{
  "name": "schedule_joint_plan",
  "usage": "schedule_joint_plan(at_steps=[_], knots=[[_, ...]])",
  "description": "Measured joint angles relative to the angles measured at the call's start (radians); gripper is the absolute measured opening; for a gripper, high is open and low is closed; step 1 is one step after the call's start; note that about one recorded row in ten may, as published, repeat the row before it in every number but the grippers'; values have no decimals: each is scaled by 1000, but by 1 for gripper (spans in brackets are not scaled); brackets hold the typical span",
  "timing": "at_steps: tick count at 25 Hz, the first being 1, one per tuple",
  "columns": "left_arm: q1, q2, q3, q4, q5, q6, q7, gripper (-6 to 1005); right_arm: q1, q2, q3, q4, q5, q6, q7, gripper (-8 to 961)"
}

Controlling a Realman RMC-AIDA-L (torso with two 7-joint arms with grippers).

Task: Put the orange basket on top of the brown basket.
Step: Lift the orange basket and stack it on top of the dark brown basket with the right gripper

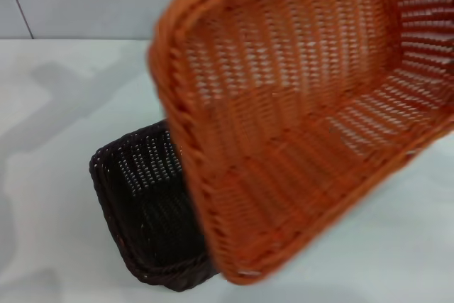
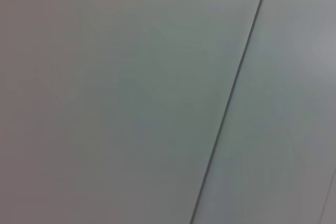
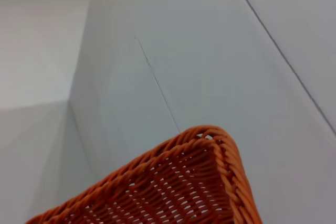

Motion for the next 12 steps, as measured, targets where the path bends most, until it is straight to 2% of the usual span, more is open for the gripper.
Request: schedule_joint_plan(at_steps=[2,3,4,7,12], knots=[[-1,11,2,7,0,-2,-1,862,-6,27,1,81,5,7,-84,183],[-2,16,2,10,1,-3,-1,862,-9,33,1,113,7,9,-111,184],[-3,26,3,12,1,-5,-3,862,-9,33,1,113,7,9,-111,186],[-4,37,4,13,3,-9,-4,862,-31,40,3,240,19,27,-236,191],[-5,46,14,14,3,-14,-6,862,-48,42,0,341,20,84,-346,198]])
